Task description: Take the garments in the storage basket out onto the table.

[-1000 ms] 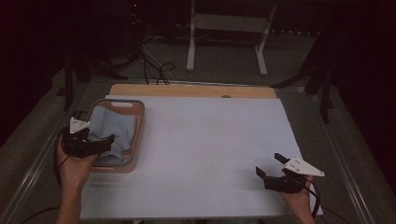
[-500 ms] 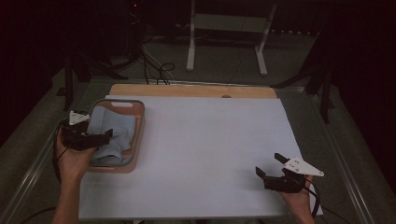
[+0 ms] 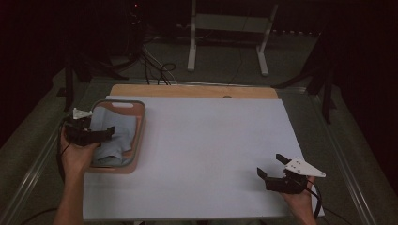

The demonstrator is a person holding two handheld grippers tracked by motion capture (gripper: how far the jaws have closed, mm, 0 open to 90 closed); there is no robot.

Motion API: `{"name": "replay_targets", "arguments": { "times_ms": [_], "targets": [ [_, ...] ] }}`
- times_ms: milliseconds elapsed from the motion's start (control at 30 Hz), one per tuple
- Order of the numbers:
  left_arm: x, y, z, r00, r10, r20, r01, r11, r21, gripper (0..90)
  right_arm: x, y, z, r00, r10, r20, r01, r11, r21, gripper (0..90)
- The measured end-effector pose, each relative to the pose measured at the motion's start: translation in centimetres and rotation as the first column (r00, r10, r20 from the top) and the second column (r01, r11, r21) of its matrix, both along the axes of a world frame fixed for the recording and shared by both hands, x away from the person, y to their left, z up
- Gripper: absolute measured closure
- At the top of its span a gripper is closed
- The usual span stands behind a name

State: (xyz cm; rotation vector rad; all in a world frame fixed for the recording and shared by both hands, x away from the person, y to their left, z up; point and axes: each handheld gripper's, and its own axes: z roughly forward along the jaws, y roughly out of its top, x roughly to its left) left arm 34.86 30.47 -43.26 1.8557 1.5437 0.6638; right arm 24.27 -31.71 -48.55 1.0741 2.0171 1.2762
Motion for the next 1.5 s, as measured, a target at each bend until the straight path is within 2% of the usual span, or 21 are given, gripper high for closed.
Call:
{"name": "replay_targets", "arguments": {
  "times_ms": [200,400,600,833,1000,1100,1200,1267,1367,1433,1467,1500],
  "targets": [
    [0.5,0.4,-0.4,0.9997,0.024,-0.008,-0.024,0.9997,-0.006,2.2,0.0,0.0,0.0,1.0,-0.002,-0.001,0.002,1.0,-0.001,7.4],
    [0.9,0.9,-0.5,0.9981,0.043,-0.044,-0.044,0.9988,-0.02,3.2,0.0,0.0,0.0,1.0,0.004,0.001,-0.004,1.0,-0.003,7.4],
    [1.2,0.8,-0.6,0.9965,0.033,-0.077,-0.034,0.9993,-0.013,5.7,0.0,0.1,0.0,1.0,-0.002,0.004,0.002,1.0,-0.008,7.4],
    [1.8,0.9,-0.9,0.9893,0.046,-0.139,-0.049,0.9986,-0.02,7.6,0.0,0.1,0.0,1.0,-0.001,0.002,0.001,1.0,-0.009,7.4],
    [2.2,1.0,-1.0,0.9833,0.057,-0.173,-0.058,0.9983,0.001,11.6,0.0,0.1,0.0,1.0,-0.001,0.003,0.001,1.0,-0.009,7.4],
    [2.3,1.1,-1.1,0.9804,0.071,-0.184,-0.074,0.9973,-0.005,14.4,0.0,0.1,0.0,1.0,0.0,0.002,0.0,1.0,-0.009,7.4],
    [2.5,1.2,-1.2,0.9767,0.089,-0.196,-0.088,0.996,0.009,16.5,0.0,0.1,0.0,1.0,0.001,0.003,-0.001,1.0,-0.009,7.4],
    [2.6,1.1,-1.2,0.9754,0.097,-0.198,-0.093,0.9952,0.032,18.0,0.0,0.1,0.0,1.0,0.003,0.001,-0.003,0.9999,-0.011,7.4],
    [2.7,0.7,-1.2,0.9701,0.14,-0.198,-0.121,0.9868,0.107,26.0,0.0,0.1,0.0,1.0,0.003,0.001,-0.003,0.9999,-0.01,7.4],
    [2.6,0.5,-1.2,0.9682,0.166,-0.188,-0.14,0.9799,0.142,34.9,0.0,0.1,0.0,1.0,0.001,0.0,-0.001,0.9999,-0.012,7.4],
    [2.5,0.6,-1.1,0.9677,0.161,-0.195,-0.135,0.9812,0.138,42.2,0.0,0.1,0.0,1.0,0.001,-0.001,-0.001,0.9999,-0.01,7.4],
    [2.5,0.6,-1.2,0.9643,0.164,-0.208,-0.138,0.9808,0.138,52.8,0.0,0.1,0.0,1.0,0.0,0.001,0.0,0.9999,-0.014,7.4]
  ]
}}
